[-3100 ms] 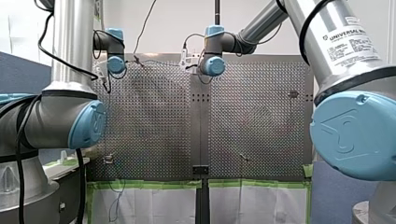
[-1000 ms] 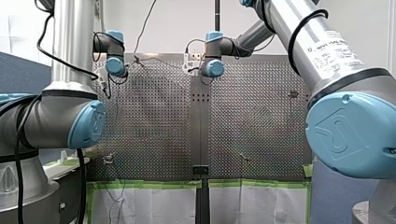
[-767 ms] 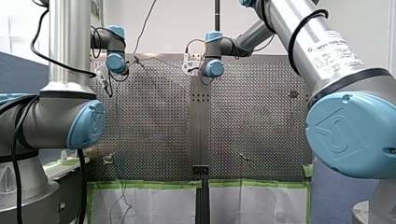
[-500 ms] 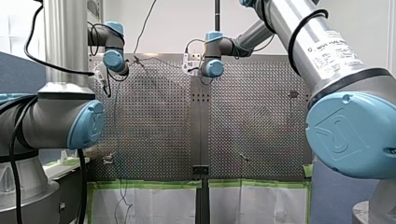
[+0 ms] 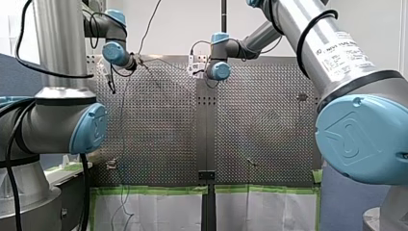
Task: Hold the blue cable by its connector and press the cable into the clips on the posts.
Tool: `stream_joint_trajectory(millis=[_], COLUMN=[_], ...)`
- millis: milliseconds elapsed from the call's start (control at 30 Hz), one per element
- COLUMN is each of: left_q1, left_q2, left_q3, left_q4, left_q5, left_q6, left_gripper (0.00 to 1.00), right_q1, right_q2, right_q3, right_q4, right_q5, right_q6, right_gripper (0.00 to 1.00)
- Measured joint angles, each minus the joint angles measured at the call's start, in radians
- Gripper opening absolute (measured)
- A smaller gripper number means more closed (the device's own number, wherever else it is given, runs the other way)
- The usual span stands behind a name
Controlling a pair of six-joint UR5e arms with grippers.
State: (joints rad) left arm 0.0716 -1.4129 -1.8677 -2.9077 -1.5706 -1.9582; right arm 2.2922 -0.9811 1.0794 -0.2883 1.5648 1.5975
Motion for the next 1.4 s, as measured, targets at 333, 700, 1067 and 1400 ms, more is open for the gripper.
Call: stream_joint_trajectory(millis=[333,700,1067,1400], left_q1=[-0.002,-0.012,-0.023,-0.026], left_q2=[0.042,0.050,0.037,0.053], left_q3=[0.001,0.007,0.051,0.076], left_q4=[-0.090,-0.198,-0.222,-0.207], left_q5=[-0.039,-0.046,-0.036,-0.028], left_q6=[0.084,0.172,0.276,0.379], left_gripper=[1.00,1.00,1.00,1.00], right_q1=[0.000,0.000,0.000,0.003], right_q2=[0.000,0.001,0.002,0.003], right_q3=[0.000,0.000,0.000,0.000], right_q4=[0.000,0.000,0.000,0.000], right_q5=[-0.003,-0.007,-0.009,-0.016], right_q6=[0.000,0.001,0.001,-0.002], right_gripper=[0.00,0.00,0.00,0.00])
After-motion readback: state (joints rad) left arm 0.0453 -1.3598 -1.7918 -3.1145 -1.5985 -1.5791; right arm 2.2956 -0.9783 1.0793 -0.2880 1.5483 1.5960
